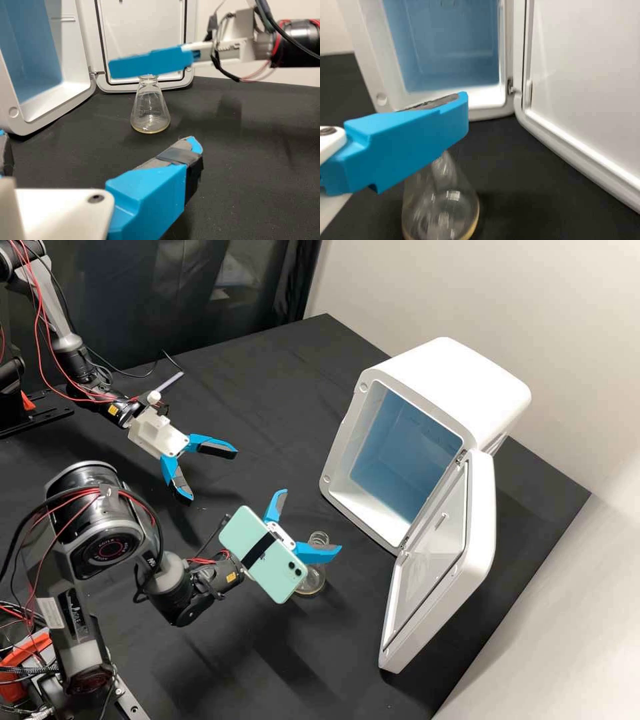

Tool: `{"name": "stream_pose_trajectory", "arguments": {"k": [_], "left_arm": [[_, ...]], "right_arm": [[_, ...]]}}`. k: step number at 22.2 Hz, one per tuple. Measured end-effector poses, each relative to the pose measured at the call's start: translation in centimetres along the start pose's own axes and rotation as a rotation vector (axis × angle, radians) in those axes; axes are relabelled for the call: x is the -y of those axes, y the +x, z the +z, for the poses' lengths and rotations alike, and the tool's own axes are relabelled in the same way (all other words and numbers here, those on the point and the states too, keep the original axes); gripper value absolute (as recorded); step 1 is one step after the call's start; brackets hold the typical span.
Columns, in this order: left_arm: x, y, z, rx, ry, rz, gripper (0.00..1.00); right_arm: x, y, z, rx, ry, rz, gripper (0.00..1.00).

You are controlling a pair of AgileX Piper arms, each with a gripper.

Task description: Place the flask in the incubator

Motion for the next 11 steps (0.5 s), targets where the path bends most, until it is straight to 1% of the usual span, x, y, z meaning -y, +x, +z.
{"name": "stream_pose_trajectory", "arguments": {"k": [3, 6, 9, 11], "left_arm": [[-0.02, 0.0, 0.0, 0.000, 0.000, 0.001, 1.00], [-0.28, -0.1, 0.1, 0.002, 0.001, 0.010, 1.00], [-0.41, -0.1, 0.1, 0.004, 0.002, 0.016, 1.00], [-0.54, -0.2, 0.2, 0.007, 0.003, 0.020, 1.00]], "right_arm": [[0.7, -0.5, 0.3, 0.007, 0.001, -0.036, 1.00], [1.5, -0.3, 1.2, 0.051, 0.018, -0.077, 1.00], [1.9, -0.2, 2.0, 0.086, 0.014, -0.095, 1.00], [2.1, -0.2, 2.9, 0.122, 0.019, -0.104, 1.00]]}}
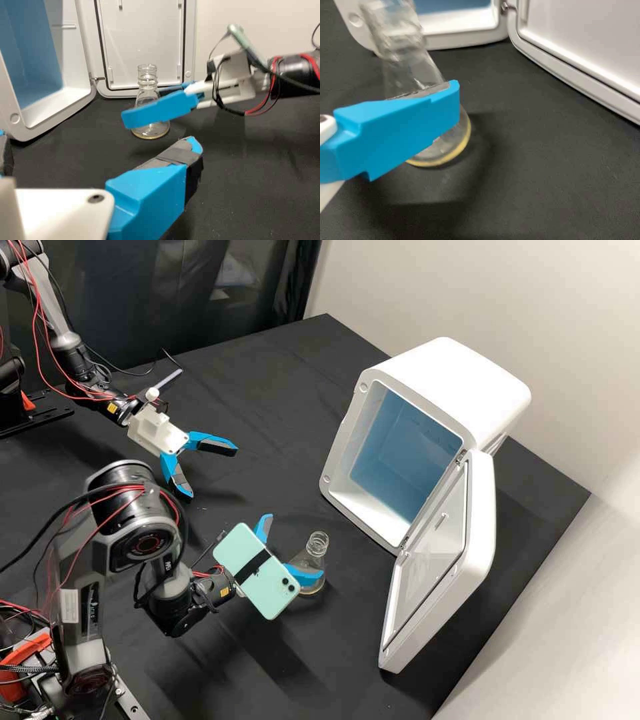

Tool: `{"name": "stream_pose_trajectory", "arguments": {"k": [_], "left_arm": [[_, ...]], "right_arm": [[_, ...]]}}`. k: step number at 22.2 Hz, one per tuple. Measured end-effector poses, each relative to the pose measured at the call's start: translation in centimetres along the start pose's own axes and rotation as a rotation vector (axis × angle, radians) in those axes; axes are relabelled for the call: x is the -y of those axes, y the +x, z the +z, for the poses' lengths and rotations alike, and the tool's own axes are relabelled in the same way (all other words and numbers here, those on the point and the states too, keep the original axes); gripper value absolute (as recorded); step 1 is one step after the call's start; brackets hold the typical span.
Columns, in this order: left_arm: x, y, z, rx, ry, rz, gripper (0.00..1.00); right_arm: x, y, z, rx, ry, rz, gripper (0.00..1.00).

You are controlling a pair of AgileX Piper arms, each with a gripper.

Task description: Place the flask in the incubator

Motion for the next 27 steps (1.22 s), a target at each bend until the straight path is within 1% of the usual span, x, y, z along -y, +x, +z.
{"name": "stream_pose_trajectory", "arguments": {"k": [2, 3, 6, 9, 11, 13, 15, 18, 20, 24, 27], "left_arm": [[-0.10, 0.0, 0.0, 0.001, 0.000, 0.005, 1.00], [-0.10, 0.0, 0.0, 0.001, 0.000, 0.005, 1.00], [-0.10, 0.0, 0.0, 0.001, 0.000, 0.005, 1.00], [-0.09, 0.0, 0.1, 0.003, 0.001, 0.004, 1.00], [-0.06, 0.0, 0.2, 0.010, 0.006, 0.002, 1.00], [0.14, -0.1, 0.2, 0.012, 0.005, -0.006, 1.00], [0.22, -0.2, 0.4, 0.016, 0.007, -0.009, 1.00], [0.24, -0.2, 0.4, 0.021, 0.010, -0.010, 1.00], [0.24, -0.2, 0.4, 0.021, 0.010, -0.010, 1.00], [0.24, -0.2, 0.4, 0.021, 0.010, -0.010, 1.00], [0.24, -0.2, 0.4, 0.021, 0.010, -0.010, 1.00]], "right_arm": [[0.1, 0.3, 0.7, 0.031, -0.002, -0.007, 1.00], [0.0, 0.5, 1.0, 0.040, -0.003, -0.007, 1.00], [-0.3, 1.0, 1.8, 0.065, 0.007, 0.001, 1.00], [-0.6, 1.5, 2.2, 0.077, 0.006, 0.013, 1.00], [-0.8, 1.8, 2.3, 0.074, 0.005, 0.019, 1.00], [-0.9, 2.2, 2.4, 0.071, 0.003, 0.021, 1.00], [-1.3, 2.5, 2.3, 0.070, 0.004, 0.040, 1.00], [-1.9, 3.0, 2.3, 0.079, 0.013, 0.084, 1.00], [-2.0, 3.4, 2.1, 0.076, 0.015, 0.099, 1.00], [-1.7, 4.0, 1.3, 0.052, 0.009, 0.094, 1.00], [-1.2, 4.2, 0.8, 0.035, 0.003, 0.078, 1.00]]}}
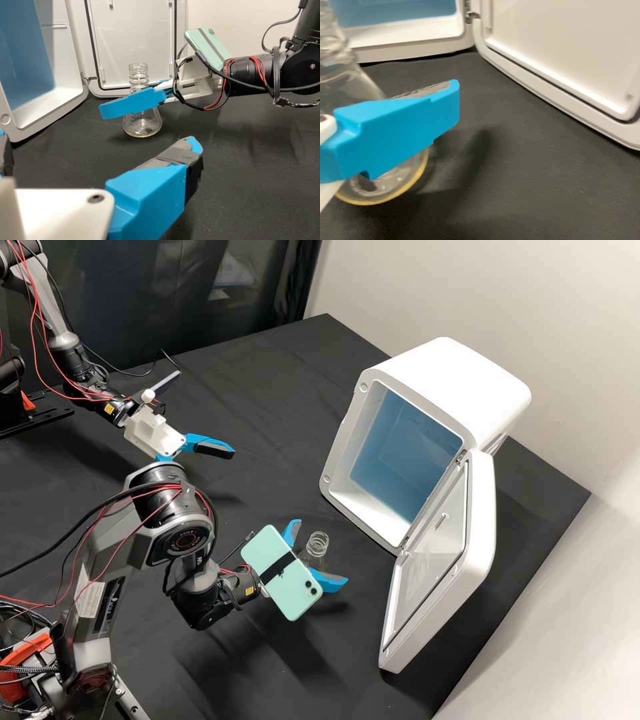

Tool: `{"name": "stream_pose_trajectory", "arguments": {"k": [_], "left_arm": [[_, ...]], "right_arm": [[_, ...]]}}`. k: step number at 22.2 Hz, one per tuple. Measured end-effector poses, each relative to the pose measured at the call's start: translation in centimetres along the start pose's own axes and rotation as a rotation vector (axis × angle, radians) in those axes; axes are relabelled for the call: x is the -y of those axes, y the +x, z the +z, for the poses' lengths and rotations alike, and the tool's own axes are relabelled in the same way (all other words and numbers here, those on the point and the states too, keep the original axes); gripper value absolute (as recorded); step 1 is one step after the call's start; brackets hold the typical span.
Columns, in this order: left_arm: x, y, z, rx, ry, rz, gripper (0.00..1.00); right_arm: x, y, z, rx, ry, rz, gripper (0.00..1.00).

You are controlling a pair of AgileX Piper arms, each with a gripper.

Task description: Place the flask in the incubator

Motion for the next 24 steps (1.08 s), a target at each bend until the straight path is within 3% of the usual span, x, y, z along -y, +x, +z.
{"name": "stream_pose_trajectory", "arguments": {"k": [6, 11, 16, 24], "left_arm": [[0.00, 0.0, 0.0, 0.000, 0.000, 0.000, 1.00], [0.00, 0.0, 0.0, 0.000, 0.000, 0.000, 1.00], [0.00, 0.0, 0.0, 0.000, 0.000, 0.000, 1.00], [-0.03, 0.0, 0.0, 0.000, 0.000, 0.001, 1.00]], "right_arm": [[0.7, 0.8, -1.5, -0.042, -0.003, -0.001, 1.00], [1.1, 1.1, -2.1, -0.057, -0.003, -0.005, 1.00], [1.2, 1.7, -1.6, -0.050, 0.000, 0.002, 1.00], [0.8, 2.7, 0.6, 0.023, -0.022, 0.020, 1.00]]}}
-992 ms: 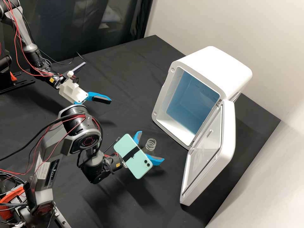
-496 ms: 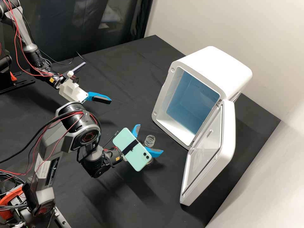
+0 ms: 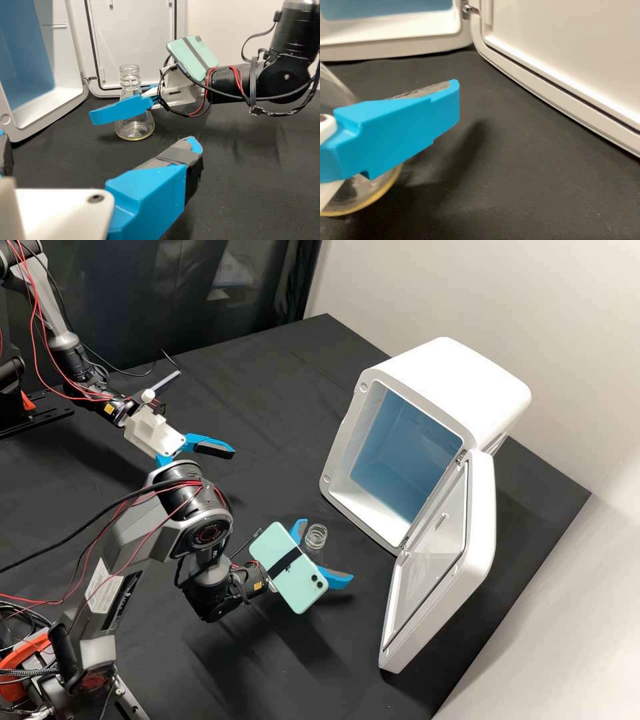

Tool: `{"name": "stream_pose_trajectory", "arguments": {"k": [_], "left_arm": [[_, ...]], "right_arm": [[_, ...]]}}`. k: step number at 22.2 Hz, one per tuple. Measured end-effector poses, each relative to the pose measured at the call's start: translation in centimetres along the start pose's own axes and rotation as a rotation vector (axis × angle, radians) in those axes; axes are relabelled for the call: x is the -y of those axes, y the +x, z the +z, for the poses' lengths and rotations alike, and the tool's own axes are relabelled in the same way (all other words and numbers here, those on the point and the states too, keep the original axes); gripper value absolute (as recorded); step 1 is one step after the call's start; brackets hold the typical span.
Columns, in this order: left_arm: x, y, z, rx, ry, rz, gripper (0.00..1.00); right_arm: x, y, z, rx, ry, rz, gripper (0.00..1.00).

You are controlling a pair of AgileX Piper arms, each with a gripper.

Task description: Place the flask in the incubator

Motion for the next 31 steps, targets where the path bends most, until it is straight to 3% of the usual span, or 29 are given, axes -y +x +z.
{"name": "stream_pose_trajectory", "arguments": {"k": [8, 9, 31], "left_arm": [[-0.17, -0.1, 0.0, 0.001, 0.001, 0.006, 1.00], [-0.17, -0.1, 0.0, 0.001, 0.001, 0.006, 1.00], [-0.38, -0.1, 0.1, 0.003, 0.002, 0.014, 1.00]], "right_arm": [[-0.7, 0.7, 1.3, 0.014, 0.010, 0.048, 1.00], [-0.7, 0.7, 1.3, 0.015, 0.011, 0.049, 0.00], [-0.8, 0.7, 1.5, 0.018, 0.018, 0.050, 0.00]]}}
